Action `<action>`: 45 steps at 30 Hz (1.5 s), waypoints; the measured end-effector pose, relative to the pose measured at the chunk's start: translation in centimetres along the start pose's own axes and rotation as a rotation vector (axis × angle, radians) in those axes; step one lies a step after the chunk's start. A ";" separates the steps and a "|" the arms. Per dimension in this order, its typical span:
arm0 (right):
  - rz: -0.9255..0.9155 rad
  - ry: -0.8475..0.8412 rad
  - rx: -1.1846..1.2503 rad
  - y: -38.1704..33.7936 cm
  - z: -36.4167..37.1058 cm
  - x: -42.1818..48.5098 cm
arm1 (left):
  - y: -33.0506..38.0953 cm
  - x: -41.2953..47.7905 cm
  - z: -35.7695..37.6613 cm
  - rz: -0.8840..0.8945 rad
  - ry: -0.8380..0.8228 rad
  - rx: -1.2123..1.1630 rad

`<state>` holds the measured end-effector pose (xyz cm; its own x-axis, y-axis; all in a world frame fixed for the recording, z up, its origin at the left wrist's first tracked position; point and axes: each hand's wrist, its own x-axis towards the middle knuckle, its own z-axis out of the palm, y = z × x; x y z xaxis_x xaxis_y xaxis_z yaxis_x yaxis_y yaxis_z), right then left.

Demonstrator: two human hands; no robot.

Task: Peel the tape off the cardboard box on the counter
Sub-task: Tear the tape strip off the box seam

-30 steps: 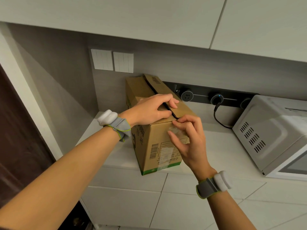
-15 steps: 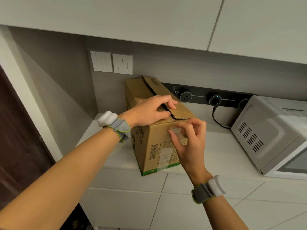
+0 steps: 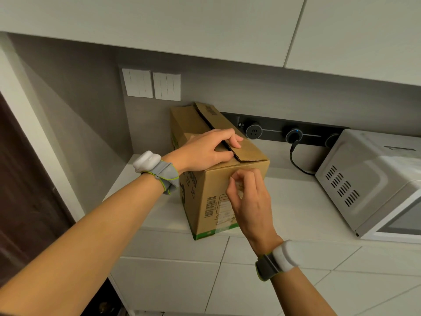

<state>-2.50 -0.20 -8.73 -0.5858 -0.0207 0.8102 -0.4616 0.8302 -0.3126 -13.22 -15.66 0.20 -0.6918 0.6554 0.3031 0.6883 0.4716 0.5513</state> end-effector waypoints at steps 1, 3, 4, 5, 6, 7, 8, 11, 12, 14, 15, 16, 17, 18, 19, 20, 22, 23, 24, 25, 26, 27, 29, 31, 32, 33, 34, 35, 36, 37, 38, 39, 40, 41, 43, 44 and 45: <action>0.004 0.001 0.006 -0.1 0.0 0.1 | 0.0 0.0 0.0 -0.002 0.000 -0.001; 0.013 0.002 0.016 0.0 0.0 0.1 | -0.1 0.0 0.0 -0.001 -0.002 -0.001; 0.017 0.003 0.020 0.0 0.0 0.2 | -0.1 0.0 0.0 -0.001 -0.001 0.000; 0.020 0.003 0.026 0.0 0.0 0.2 | -0.1 0.0 0.0 -0.001 0.000 0.002; 0.023 0.005 0.032 0.1 0.0 0.2 | 0.0 0.0 0.0 -0.002 0.001 0.003; 0.025 0.007 0.036 0.1 0.0 0.2 | 0.0 0.0 0.0 -0.003 0.001 0.005; 0.027 0.009 0.040 0.1 0.1 0.3 | 0.0 0.0 -0.1 -0.004 0.000 0.008; 0.048 0.002 0.075 0.4 0.1 0.4 | 0.0 0.0 -0.1 -0.003 -0.002 0.013; 0.055 -0.003 0.088 0.5 0.0 0.4 | 0.0 0.0 -0.1 -0.003 -0.001 0.012; 0.060 -0.014 0.108 0.8 -0.1 0.3 | 0.1 -0.1 -0.1 -0.006 0.000 0.010; 0.061 -0.018 0.119 0.8 -0.1 0.3 | 0.1 -0.1 -0.1 -0.007 0.001 0.009; 0.061 -0.018 0.129 0.9 -0.2 0.3 | 0.1 -0.1 -0.1 -0.008 0.002 0.008; 0.060 -0.015 0.138 1.0 -0.2 0.3 | 0.1 -0.1 -0.1 -0.009 0.002 0.008; 0.057 -0.012 0.147 1.1 -0.3 0.3 | 0.1 -0.1 -0.1 -0.010 0.002 0.009; 0.056 -0.012 0.158 1.2 -0.3 0.1 | 0.1 -0.1 -0.1 -0.012 0.000 0.010; 0.056 -0.012 0.172 1.3 -0.3 0.0 | 0.0 -0.1 -0.1 -0.013 0.000 0.011; 0.066 -0.014 0.210 1.4 -0.4 -0.4 | 0.0 -0.1 -0.1 -0.013 -0.001 0.013; 0.071 -0.017 0.223 1.3 -0.4 -0.5 | 0.0 -0.1 -0.1 -0.012 0.000 0.012; 0.074 -0.019 0.227 1.3 -0.3 -0.6 | 0.0 -0.1 -0.1 -0.011 0.001 0.013; 0.081 -0.017 0.222 1.2 -0.2 -0.6 | 0.1 -0.1 -0.1 -0.009 0.001 0.014; 0.089 -0.010 0.214 1.1 -0.1 -0.5 | 0.0 -0.1 -0.1 -0.009 0.003 0.016; 0.098 -0.001 0.205 1.0 0.1 -0.4 | 0.0 -0.1 -0.1 -0.010 0.004 0.016; 0.107 0.021 0.190 0.9 0.2 -0.1 | 0.1 -0.1 -0.2 -0.010 0.004 0.019; 0.101 0.026 0.184 0.9 0.2 -0.1 | 0.1 -0.2 -0.2 -0.012 0.002 0.019; 0.096 0.027 0.182 0.9 0.1 -0.1 | 0.1 -0.1 -0.2 -0.011 0.001 0.017; 0.092 0.026 0.178 0.9 0.0 -0.1 | 0.1 -0.1 -0.2 -0.012 0.002 0.013; 0.086 0.024 0.169 0.8 -0.1 -0.1 | 0.0 -0.1 -0.1 -0.011 0.003 0.010; 0.080 0.016 0.159 0.8 -0.1 -0.1 | 0.1 -0.1 -0.1 -0.009 0.003 0.007; 0.074 0.006 0.151 0.8 -0.1 -0.1 | 0.0 -0.1 -0.1 -0.009 0.002 0.006; 0.071 -0.004 0.145 0.8 0.0 -0.1 | 0.0 -0.1 -0.1 -0.009 0.002 0.008; 0.069 -0.012 0.141 0.9 0.0 -0.1 | 0.0 -0.1 -0.1 -0.011 0.001 0.010; 0.070 -0.016 0.140 0.9 0.0 -0.1 | 0.1 -0.1 -0.1 -0.012 0.000 0.011; 0.072 -0.017 0.144 0.8 0.1 -0.1 | 0.1 -0.1 -0.1 -0.013 0.000 0.011; 0.079 -0.015 0.154 0.8 0.1 0.0 | 0.1 -0.1 -0.1 -0.012 -0.001 0.012; 0.099 -0.008 0.186 0.8 0.1 0.1 | 0.2 -0.1 -0.2 -0.008 -0.004 0.013; 0.108 -0.001 0.204 0.8 0.1 0.1 | 0.1 -0.1 -0.2 -0.006 -0.004 0.013; 0.115 0.009 0.221 0.8 0.0 0.1 | 0.1 -0.1 -0.2 -0.004 -0.004 0.013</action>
<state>-2.96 0.46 -8.93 -0.6376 0.0729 0.7669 -0.5270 0.6848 -0.5033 -13.05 -15.79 0.37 -0.6937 0.6559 0.2976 0.6883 0.4819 0.5422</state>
